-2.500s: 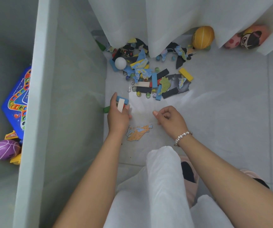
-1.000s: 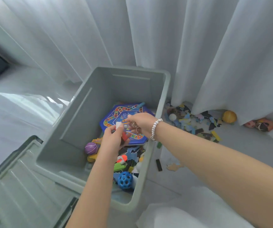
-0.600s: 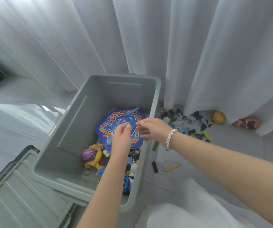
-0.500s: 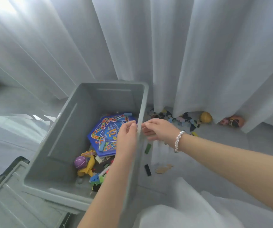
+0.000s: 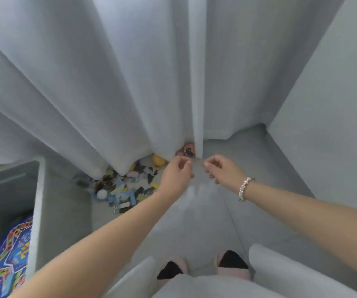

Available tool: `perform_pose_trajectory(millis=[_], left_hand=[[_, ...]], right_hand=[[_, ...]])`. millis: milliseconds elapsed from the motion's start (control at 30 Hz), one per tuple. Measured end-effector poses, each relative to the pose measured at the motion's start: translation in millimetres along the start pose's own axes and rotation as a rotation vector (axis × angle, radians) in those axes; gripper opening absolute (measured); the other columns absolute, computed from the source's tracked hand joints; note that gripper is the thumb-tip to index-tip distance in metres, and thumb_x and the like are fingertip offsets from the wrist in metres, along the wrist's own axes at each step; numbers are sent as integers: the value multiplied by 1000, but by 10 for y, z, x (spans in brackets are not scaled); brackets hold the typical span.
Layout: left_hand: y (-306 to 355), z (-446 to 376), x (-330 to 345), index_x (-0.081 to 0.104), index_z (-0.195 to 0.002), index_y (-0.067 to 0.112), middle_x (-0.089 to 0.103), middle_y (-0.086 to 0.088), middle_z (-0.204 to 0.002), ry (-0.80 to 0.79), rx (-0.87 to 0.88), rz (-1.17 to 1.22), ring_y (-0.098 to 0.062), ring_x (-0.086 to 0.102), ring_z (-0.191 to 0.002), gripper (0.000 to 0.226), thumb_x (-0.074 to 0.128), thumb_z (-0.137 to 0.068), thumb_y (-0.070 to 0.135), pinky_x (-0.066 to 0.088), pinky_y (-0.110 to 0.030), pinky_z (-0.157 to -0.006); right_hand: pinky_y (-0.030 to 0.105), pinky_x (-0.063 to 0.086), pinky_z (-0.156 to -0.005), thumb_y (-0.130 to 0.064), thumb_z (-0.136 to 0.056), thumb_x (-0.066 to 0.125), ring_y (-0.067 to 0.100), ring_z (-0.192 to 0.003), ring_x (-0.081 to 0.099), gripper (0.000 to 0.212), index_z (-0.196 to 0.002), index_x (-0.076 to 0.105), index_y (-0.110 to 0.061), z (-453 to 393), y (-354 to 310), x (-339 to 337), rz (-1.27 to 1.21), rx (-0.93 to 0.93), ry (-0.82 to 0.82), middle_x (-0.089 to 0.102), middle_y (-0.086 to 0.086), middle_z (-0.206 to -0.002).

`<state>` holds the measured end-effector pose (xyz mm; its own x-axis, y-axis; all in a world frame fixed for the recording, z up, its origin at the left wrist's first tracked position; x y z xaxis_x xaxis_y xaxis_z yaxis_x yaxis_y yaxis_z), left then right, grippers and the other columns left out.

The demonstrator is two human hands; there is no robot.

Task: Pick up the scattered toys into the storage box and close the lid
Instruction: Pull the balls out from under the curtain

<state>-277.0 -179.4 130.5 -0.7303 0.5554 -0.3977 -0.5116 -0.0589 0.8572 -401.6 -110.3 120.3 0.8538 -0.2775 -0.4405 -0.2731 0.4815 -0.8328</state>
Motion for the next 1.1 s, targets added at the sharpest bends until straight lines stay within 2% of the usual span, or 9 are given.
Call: perform_pose_trajectory(millis=[133,233,433,500,633,733,833,900,1100], left_hand=[[-104,-416,750,50,-99,18,58,1,-91,-151,35,-212,-20,63,-88,9,43,-97,23,43,-24,-64],[-294,-663,1265,51,-98,17,61,-8,-100,-215,42,-307,-24,63,-92,10,43,-96,23,46,-32,-76],[-664,-889,2144,55,-114,11,55,-7,-110,-259,32,-342,-16,53,-84,24,41,-96,21,39,-23,-67],[-765,-959,2335,54,-116,11,52,-9,-116,-249,36,-354,-17,52,-89,25,41,-96,21,42,-24,-71],[-924,-1252,2386,53,-121,10,49,-11,-123,-121,56,-431,-26,47,-113,30,43,-97,25,41,-36,-95],[-1153,-1352,2472,57,-115,13,53,-10,-117,-191,14,-398,-20,54,-93,26,44,-96,27,42,-28,-78],[-1402,-1173,2629,60,-102,14,60,-7,-103,-302,40,-395,-15,54,-77,21,46,-95,27,37,-23,-63],[-1552,-1006,2690,60,-98,15,60,-8,-101,-328,45,-395,-15,54,-75,19,46,-94,27,37,-23,-64],[-1655,-819,2648,61,-100,14,58,-7,-101,-289,81,-363,-12,51,-74,18,47,-93,21,37,-22,-69]], right_hand=[[22,41,-74,-24,-90,54,13,-83,55,13,-98,61,-16,-155,757,-365,121,84,137,61,-2,-94],[24,44,-83,-25,-88,56,17,-91,57,19,-105,59,-16,-206,1398,-508,188,181,214,58,4,-105],[26,43,-90,-28,-90,55,23,-112,51,37,-124,52,-15,-250,2417,-740,246,371,292,46,8,-126],[27,42,-94,-28,-90,55,23,-116,49,40,-127,50,-15,-279,2654,-820,244,411,303,45,9,-129],[29,43,-95,-37,-87,58,22,-114,51,44,-128,49,-23,-351,2904,-781,300,411,201,46,6,-126],[29,45,-90,-45,-80,64,20,-105,53,47,-121,51,-27,-293,3013,-578,354,464,74,47,2,-116],[25,43,-81,-39,-73,73,15,-86,51,48,-115,54,-25,-169,3063,-309,297,474,1,42,-2,-103],[23,39,-75,-32,-71,77,13,-83,48,47,-111,55,-22,-110,3073,-168,229,464,14,42,-2,-101],[25,40,-74,-25,-71,77,17,-80,47,40,-104,56,-15,-99,3047,151,222,396,29,43,0,-95]])
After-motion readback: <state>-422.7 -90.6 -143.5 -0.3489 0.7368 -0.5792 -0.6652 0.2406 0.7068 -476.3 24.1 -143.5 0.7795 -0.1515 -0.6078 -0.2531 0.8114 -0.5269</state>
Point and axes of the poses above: each hand's wrist, its own z-axis away from the middle knuckle, its own x-axis out of the palm, y = z × x, the point moved 8 cm from there along -z, towards the middle knuckle
